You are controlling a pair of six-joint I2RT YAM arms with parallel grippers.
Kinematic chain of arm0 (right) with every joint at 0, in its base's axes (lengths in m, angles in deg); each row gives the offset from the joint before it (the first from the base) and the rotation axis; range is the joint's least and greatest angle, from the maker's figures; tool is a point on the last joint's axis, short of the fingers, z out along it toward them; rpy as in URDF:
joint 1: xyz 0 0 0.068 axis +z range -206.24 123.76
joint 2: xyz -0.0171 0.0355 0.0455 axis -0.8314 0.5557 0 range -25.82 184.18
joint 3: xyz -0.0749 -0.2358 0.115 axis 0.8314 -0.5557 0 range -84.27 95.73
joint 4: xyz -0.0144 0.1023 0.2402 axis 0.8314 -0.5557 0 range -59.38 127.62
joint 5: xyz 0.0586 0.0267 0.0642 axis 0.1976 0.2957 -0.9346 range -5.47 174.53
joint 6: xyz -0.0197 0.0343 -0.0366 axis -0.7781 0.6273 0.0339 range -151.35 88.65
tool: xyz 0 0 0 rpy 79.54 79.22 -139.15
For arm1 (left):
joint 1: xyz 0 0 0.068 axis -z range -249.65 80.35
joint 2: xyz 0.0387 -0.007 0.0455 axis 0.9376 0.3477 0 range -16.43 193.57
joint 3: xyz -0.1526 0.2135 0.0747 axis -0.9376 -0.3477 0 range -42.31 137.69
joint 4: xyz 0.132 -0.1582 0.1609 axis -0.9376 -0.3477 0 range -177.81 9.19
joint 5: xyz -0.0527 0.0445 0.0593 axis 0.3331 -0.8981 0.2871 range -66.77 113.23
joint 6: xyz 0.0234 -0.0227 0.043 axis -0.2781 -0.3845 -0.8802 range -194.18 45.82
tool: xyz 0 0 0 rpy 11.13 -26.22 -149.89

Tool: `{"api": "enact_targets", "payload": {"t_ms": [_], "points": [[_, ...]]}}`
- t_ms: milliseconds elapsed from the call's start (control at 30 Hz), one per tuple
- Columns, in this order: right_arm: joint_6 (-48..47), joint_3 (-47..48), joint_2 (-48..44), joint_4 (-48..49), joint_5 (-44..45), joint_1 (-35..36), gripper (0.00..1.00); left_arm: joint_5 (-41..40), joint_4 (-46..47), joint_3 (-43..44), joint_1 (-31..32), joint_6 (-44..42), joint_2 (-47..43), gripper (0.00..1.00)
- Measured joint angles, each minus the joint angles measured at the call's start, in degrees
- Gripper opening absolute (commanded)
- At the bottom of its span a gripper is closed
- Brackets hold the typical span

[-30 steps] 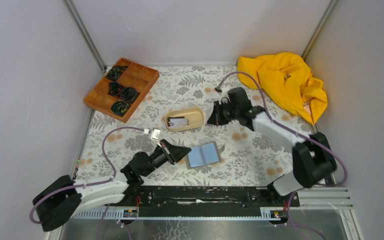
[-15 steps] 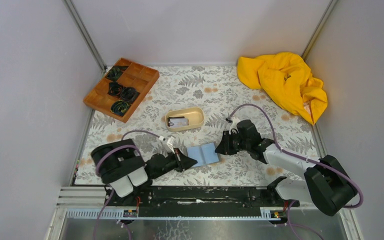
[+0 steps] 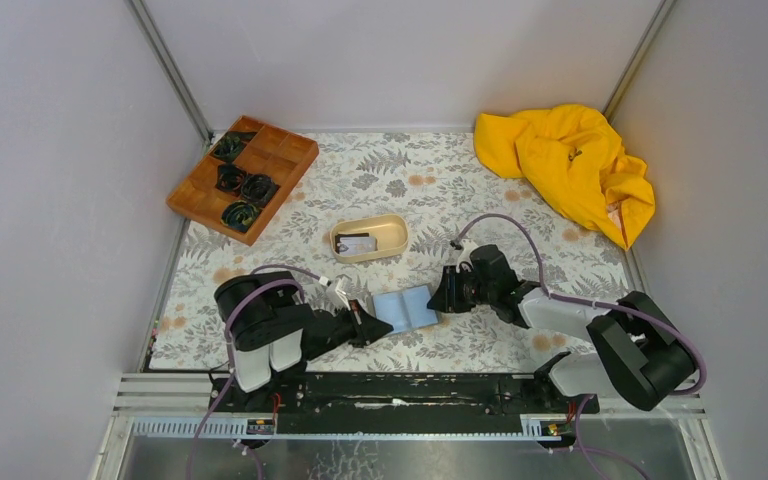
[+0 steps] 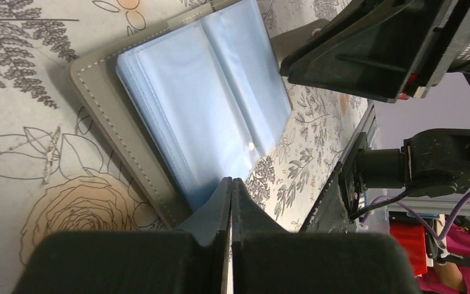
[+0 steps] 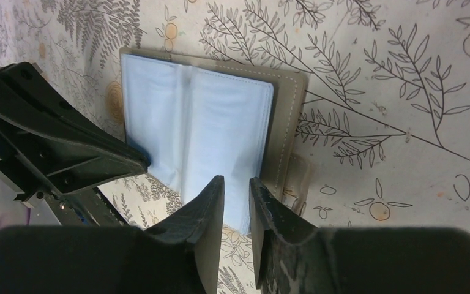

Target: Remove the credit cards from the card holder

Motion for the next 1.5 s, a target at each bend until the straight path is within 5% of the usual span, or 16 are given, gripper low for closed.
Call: {"api": "enact_targets", "payload": {"t_ms": [667,1133,1500], "points": [[3.45,-0.94,4.96,7.69,-0.24,4.44,0.29,0.50,1.99,0.00,-0.39,0.94,2.21,0.00],[-0.22,1.92,-1.49,-4.94,6.12,4.79,0.39,1.20,2.03,0.02,-0.83,1.36,2.38,0.00],[-0.61,1.92,0.42,-4.52,4.92,4.79,0.39,1.38,2.05,0.02,-1.01,1.49,2.47,0.00]]}}
